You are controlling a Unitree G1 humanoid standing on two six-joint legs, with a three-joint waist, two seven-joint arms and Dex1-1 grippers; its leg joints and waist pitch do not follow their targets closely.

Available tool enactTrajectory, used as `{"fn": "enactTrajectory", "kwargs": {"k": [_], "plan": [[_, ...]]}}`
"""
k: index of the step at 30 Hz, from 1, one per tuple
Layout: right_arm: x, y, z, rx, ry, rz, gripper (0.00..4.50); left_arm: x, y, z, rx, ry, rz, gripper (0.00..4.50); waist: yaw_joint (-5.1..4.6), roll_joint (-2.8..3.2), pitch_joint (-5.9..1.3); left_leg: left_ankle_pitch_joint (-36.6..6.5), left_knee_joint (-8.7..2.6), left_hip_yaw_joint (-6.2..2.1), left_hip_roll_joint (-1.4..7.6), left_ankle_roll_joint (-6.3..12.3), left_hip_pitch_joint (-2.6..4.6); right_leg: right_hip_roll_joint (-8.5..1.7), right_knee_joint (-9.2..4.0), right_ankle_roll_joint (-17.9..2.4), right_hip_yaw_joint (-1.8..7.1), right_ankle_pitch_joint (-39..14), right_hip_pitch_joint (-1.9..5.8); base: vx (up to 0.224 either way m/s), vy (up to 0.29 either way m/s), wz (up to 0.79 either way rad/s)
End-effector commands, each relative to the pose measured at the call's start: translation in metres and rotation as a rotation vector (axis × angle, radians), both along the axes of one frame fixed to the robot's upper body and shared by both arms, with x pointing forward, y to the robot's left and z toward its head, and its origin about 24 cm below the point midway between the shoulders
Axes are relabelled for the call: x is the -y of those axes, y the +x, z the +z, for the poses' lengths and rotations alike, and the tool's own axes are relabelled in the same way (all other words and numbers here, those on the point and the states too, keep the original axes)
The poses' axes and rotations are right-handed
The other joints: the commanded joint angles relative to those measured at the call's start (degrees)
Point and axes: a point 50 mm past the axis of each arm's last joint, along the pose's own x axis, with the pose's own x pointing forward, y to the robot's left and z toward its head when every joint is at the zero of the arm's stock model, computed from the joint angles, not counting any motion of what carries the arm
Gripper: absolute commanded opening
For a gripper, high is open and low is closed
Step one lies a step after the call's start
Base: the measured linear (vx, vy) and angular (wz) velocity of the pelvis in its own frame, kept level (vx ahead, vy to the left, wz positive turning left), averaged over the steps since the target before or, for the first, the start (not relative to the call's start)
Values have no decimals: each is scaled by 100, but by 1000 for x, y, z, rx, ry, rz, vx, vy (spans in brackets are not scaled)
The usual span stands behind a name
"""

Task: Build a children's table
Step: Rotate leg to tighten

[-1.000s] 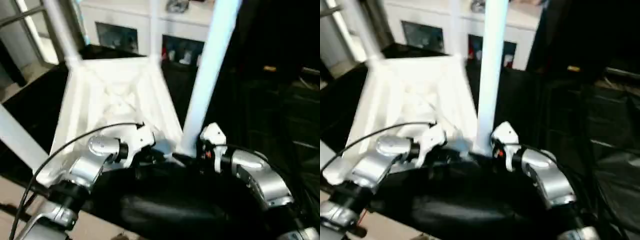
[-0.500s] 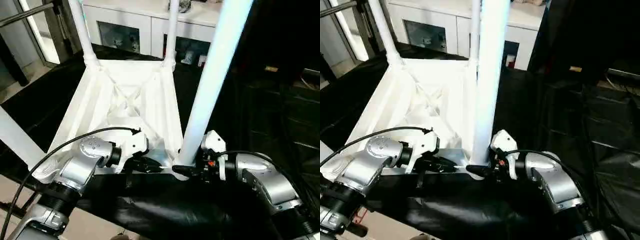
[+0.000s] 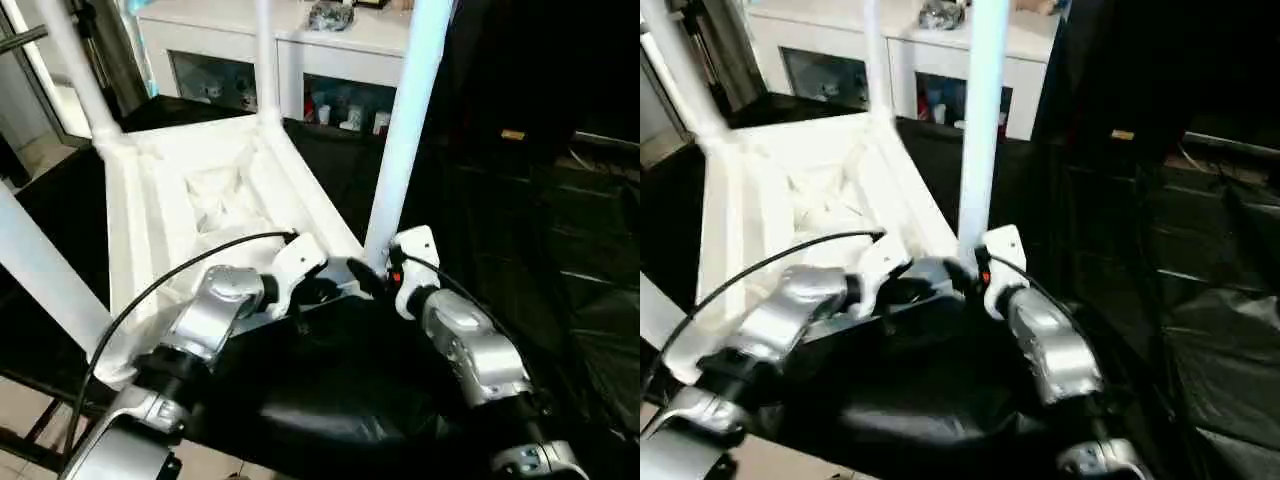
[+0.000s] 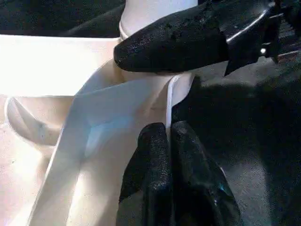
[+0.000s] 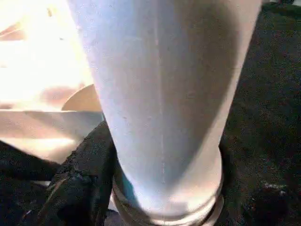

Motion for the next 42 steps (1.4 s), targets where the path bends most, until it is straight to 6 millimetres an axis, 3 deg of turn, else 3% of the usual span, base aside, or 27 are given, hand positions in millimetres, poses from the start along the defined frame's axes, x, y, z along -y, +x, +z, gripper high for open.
{"fn": "enactTrajectory", "kwargs": {"k": [1,7,10,16,23,28,35,37,41,42], "plan": [[-26,-13,-18,-96,37,122,302,28,-2,10,34,-70,-82,0,35,-3,-268,-1231,-393,-59,168,-52,-25,-405,-461,-908,206,-1157,243,0,0,0],[-20,-18,-12,-45,-6,271,373,21,-11,8,30,-64,-183,0,52,11,-278,-1211,-395,-69,185,-4,-17,-407,-448,-943,200,-1059,258,0,0,0],[-14,-24,-8,-17,-24,372,373,16,-17,7,16,-62,-241,0,79,3,-278,-1147,-374,-53,192,91,-23,-410,-430,-1024,202,-808,272,0,0,0],[9,-39,7,-25,-1,622,373,-5,-28,5,-16,-43,-345,0,142,-6,-264,-1195,-385,-59,212,166,4,-400,-436,-1063,191,-963,274,0,0,0],[30,-52,11,-70,-59,785,373,-21,-39,12,-55,-70,-446,0,219,-10,-277,-1016,-354,-35,224,290,1,-397,-380,-1214,183,-531,261,0,0,0],[31,-53,12,-77,-55,798,340,-24,-41,12,-58,-70,-460,0,236,-17,-267,-1180,-369,-44,222,170,9,-410,-414,-1133,188,-989,250,0,0,0],[24,-57,9,-88,-22,805,290,-23,-42,11,-60,-71,-456,0,245,-24,-291,-941,-337,-34,208,216,0,-399,-370,-1183,181,-600,265,0,0,0],[20,-53,6,-73,-12,738,279,-22,-38,9,-48,-60,-413,0,242,-24,-284,-962,-343,-37,206,194,-7,-401,-377,-1167,180,-675,263,0,0,0],[18,-41,-4,-71,-51,545,275,-20,-26,6,-21,-24,-282,0,196,-26,-259,-1226,-386,-52,198,26,-1,-413,-440,-1029,171,-1302,246,0,0,0],[16,-34,-11,-79,-74,429,275,-16,-20,7,-4,-41,-225,0,173,-26,-257,-1290,-398,-64,197,-47,-2,-420,-454,-953,171,-1536,245,0,0,0]]}}
